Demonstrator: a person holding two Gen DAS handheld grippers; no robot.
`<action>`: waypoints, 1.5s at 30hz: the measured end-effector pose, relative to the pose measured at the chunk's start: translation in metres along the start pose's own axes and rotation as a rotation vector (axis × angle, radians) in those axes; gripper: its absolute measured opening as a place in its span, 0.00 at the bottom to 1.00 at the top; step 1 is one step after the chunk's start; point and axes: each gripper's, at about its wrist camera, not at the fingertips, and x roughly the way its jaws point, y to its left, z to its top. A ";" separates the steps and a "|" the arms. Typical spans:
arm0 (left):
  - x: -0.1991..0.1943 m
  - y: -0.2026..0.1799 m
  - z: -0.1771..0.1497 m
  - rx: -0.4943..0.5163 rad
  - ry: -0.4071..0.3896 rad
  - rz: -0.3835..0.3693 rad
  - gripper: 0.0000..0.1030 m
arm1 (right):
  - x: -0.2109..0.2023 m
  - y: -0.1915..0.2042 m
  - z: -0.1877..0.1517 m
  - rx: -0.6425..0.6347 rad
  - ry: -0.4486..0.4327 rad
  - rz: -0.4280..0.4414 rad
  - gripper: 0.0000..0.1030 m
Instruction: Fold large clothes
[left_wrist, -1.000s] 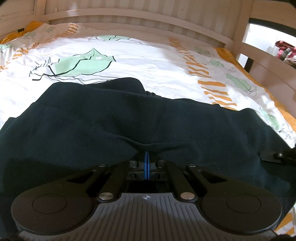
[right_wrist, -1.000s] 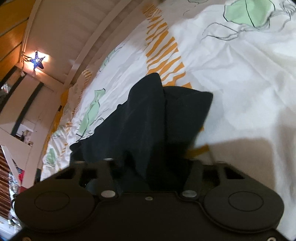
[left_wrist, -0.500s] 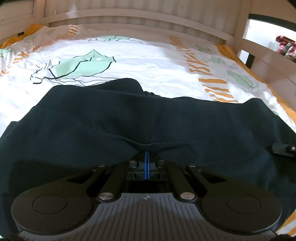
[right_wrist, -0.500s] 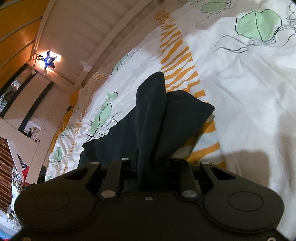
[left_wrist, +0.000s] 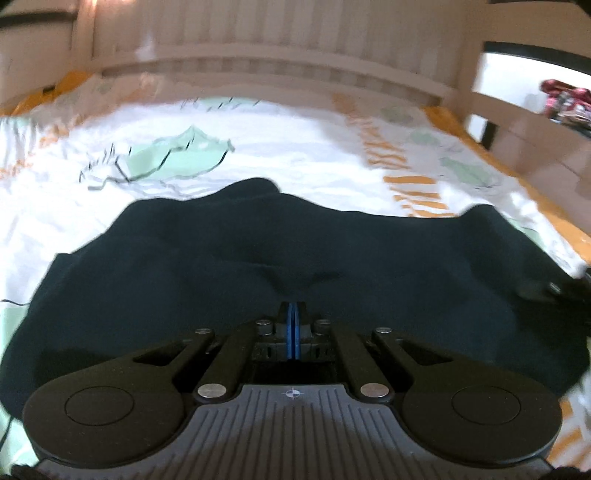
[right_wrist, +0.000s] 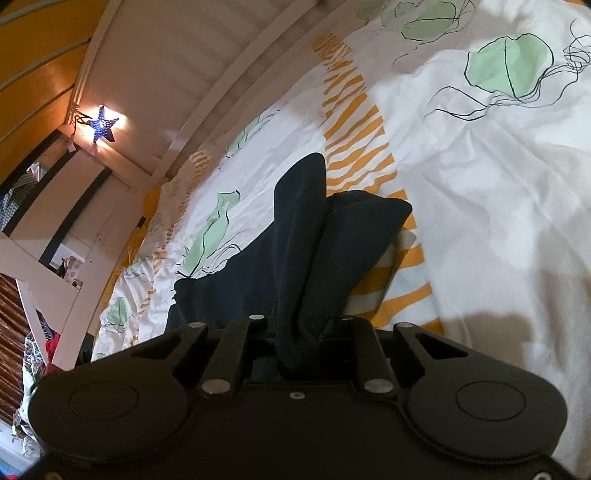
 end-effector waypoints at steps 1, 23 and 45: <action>-0.007 -0.002 -0.006 0.014 -0.010 -0.004 0.03 | 0.000 0.000 0.000 0.001 0.000 0.000 0.23; -0.024 -0.009 -0.037 0.032 -0.074 -0.014 0.02 | -0.007 0.039 0.010 -0.004 0.010 0.023 0.23; -0.087 0.061 -0.054 -0.147 -0.098 -0.058 0.03 | 0.106 0.203 -0.008 -0.157 0.265 0.155 0.23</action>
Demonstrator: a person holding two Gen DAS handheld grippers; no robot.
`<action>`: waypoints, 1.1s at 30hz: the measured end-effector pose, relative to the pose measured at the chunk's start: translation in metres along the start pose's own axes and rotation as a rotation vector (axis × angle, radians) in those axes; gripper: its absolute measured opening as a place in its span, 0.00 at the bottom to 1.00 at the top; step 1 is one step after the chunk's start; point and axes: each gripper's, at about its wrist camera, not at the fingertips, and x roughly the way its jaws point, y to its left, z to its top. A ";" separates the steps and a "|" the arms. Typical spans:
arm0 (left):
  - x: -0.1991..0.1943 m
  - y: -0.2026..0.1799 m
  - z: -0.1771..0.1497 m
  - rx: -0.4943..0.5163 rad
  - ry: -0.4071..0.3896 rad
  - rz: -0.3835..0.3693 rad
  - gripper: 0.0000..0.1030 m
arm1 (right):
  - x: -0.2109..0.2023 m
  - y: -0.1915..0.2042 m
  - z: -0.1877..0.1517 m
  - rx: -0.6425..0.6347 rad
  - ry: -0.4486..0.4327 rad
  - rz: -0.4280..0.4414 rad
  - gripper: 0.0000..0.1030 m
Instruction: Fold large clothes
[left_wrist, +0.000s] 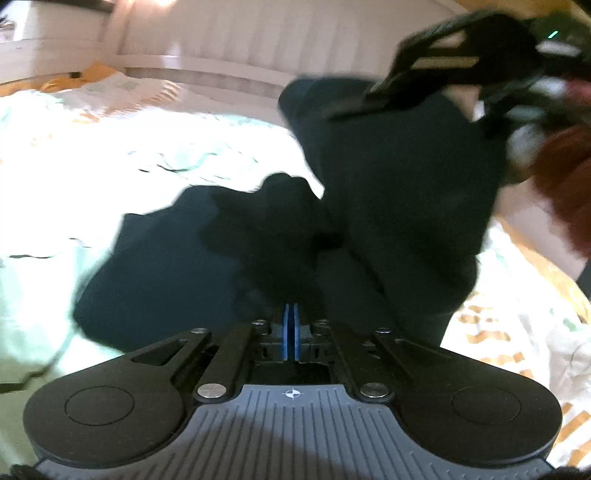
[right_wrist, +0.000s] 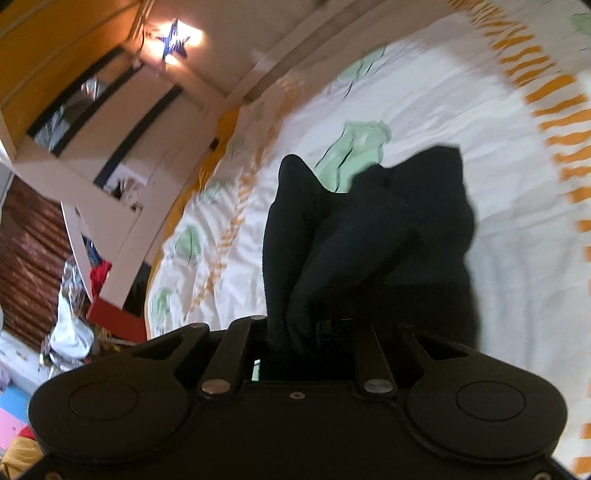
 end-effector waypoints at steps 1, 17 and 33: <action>-0.004 0.004 0.003 -0.010 -0.005 0.007 0.03 | 0.011 0.003 -0.001 -0.001 0.014 0.004 0.23; -0.044 0.033 0.020 -0.061 -0.054 0.098 0.05 | 0.128 0.016 -0.037 -0.117 0.197 -0.014 0.38; -0.053 -0.030 0.034 0.220 -0.198 -0.024 0.18 | -0.003 0.041 0.022 -0.197 -0.032 0.301 0.87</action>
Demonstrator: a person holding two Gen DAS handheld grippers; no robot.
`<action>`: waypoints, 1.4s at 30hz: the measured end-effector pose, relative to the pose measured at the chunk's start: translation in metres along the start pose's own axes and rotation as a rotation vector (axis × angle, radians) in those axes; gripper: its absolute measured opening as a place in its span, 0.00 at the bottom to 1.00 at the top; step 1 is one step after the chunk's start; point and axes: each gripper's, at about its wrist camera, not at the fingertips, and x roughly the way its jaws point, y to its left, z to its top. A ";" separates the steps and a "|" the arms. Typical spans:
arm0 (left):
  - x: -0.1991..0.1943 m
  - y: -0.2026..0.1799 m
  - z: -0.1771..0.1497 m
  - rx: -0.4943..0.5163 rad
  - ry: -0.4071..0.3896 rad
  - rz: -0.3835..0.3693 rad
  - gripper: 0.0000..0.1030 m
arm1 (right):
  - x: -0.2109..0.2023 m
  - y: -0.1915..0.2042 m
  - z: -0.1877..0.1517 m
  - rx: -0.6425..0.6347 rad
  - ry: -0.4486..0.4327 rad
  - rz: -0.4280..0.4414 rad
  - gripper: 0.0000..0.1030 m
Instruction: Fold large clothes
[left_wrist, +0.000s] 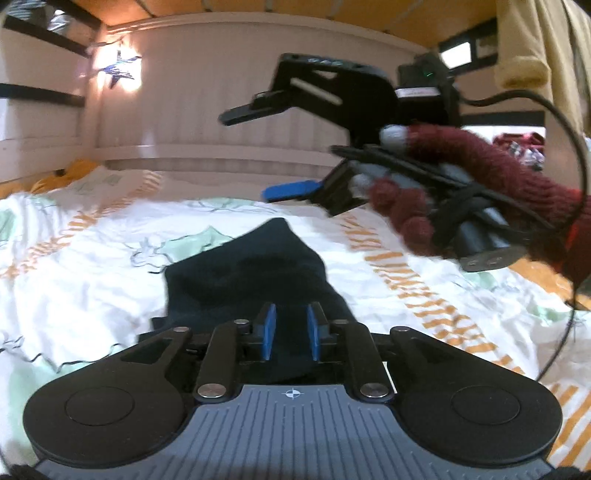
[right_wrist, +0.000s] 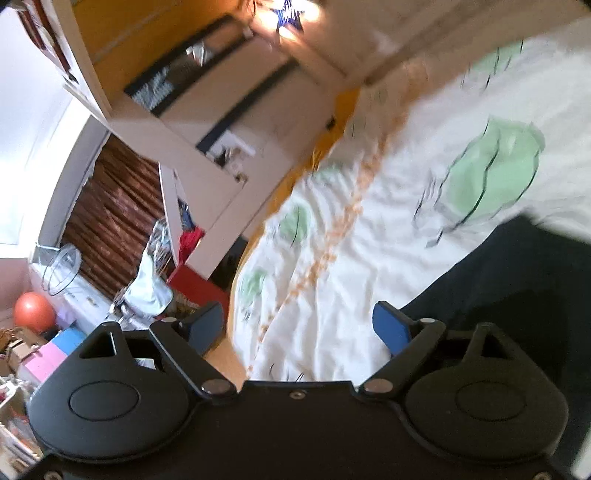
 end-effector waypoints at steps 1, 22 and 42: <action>0.007 -0.001 0.001 -0.001 0.003 -0.002 0.18 | -0.012 -0.001 0.000 -0.021 -0.018 -0.036 0.87; 0.086 0.061 -0.034 -0.174 0.242 0.076 0.18 | 0.018 -0.030 -0.040 -0.301 -0.081 -0.589 0.87; 0.081 0.047 -0.037 -0.117 0.216 0.101 0.17 | 0.071 -0.139 -0.003 0.109 0.120 -0.649 0.98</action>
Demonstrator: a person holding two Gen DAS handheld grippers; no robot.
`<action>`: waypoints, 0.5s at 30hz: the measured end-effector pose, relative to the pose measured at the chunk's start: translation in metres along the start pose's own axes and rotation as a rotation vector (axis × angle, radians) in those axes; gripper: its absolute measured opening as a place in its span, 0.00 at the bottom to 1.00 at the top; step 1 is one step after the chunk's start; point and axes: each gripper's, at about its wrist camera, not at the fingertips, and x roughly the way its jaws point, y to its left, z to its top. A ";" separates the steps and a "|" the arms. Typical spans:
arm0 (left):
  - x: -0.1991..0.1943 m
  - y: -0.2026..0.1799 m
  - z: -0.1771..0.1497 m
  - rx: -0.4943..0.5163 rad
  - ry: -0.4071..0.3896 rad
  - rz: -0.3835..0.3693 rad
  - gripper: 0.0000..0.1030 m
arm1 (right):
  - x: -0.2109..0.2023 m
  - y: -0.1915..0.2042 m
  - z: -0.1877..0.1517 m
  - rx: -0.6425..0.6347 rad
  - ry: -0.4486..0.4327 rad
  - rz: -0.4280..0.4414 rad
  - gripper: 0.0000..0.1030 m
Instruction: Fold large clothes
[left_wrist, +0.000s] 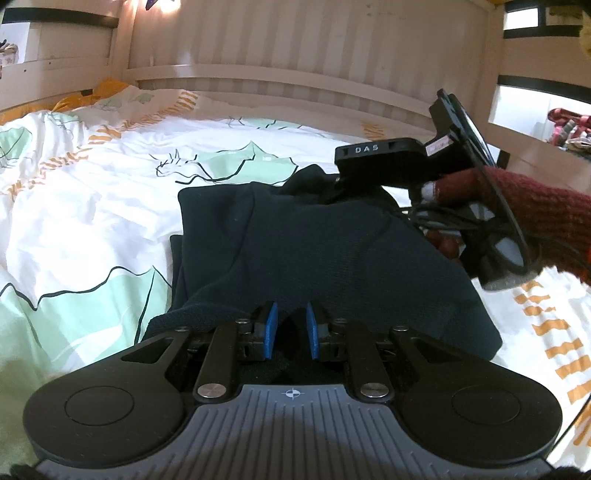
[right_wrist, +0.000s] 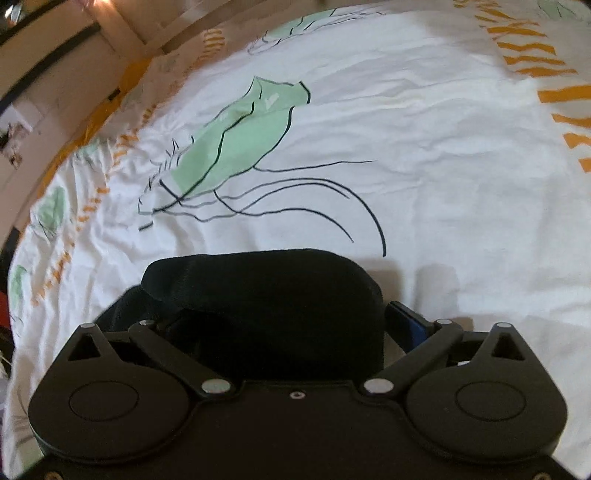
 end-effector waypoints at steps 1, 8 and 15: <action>0.000 0.000 0.000 0.001 0.000 0.002 0.17 | 0.002 0.001 0.005 -0.002 0.001 0.000 0.98; -0.003 -0.004 -0.001 0.025 -0.001 0.012 0.18 | -0.014 0.001 0.043 0.129 -0.102 0.005 0.95; -0.004 -0.001 0.003 0.004 0.004 -0.001 0.22 | -0.081 0.023 0.029 -0.063 -0.298 0.077 1.00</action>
